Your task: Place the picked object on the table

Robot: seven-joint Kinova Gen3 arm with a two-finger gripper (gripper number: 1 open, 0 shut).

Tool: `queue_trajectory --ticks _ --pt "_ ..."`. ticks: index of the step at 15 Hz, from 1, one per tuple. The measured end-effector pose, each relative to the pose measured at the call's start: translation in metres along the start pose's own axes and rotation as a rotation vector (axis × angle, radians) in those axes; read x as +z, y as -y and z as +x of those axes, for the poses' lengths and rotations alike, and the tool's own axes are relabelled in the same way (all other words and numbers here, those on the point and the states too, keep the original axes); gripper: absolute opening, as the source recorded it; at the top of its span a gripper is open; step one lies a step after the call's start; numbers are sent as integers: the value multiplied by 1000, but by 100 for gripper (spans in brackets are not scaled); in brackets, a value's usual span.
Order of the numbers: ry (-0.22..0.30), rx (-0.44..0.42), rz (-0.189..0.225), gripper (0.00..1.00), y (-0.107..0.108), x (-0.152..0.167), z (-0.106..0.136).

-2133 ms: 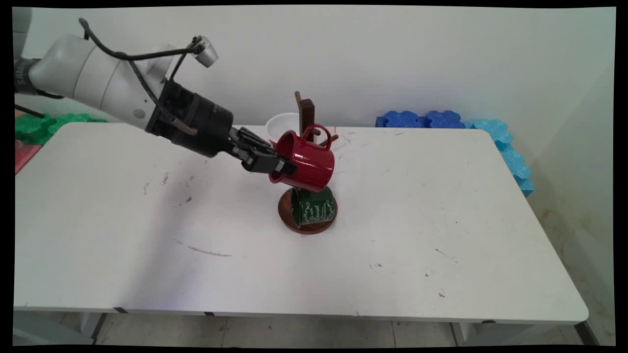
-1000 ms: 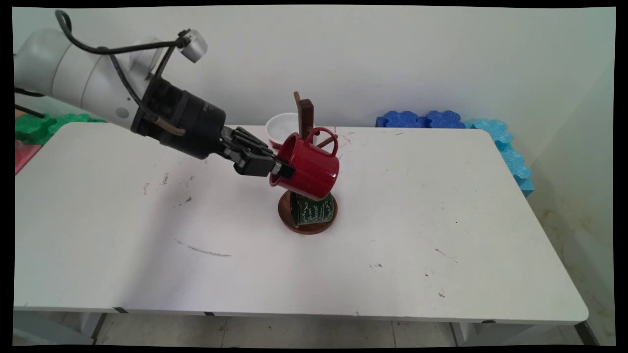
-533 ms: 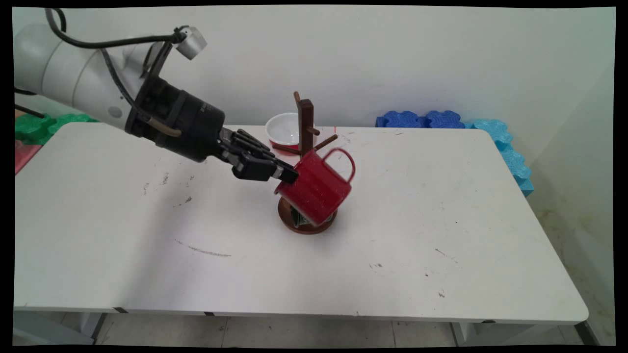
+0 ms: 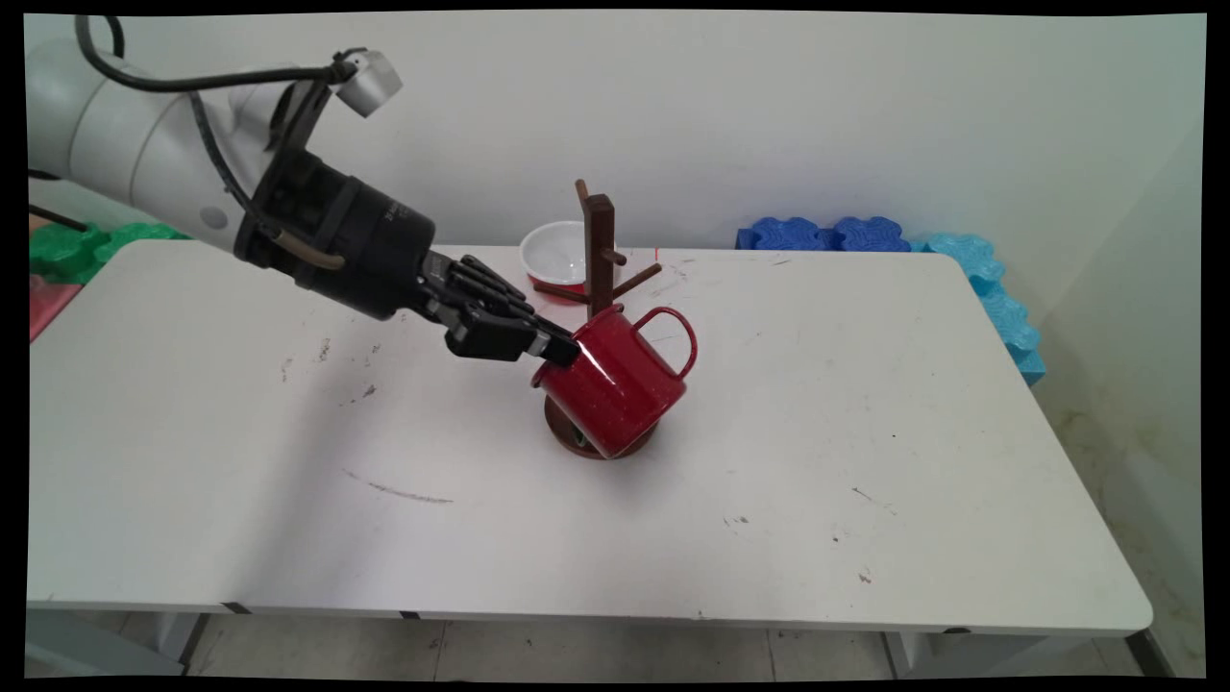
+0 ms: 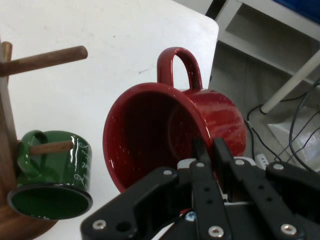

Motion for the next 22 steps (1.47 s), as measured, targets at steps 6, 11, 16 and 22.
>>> queue_trajectory --ticks 6,11,16,22 --pt "21 50 3 0 7 -5 -1" --pt "49 110 19 0 17 -13 -6" --pt "89 168 48 0 29 -24 -12" --pt "146 214 96 0 43 -37 -22"
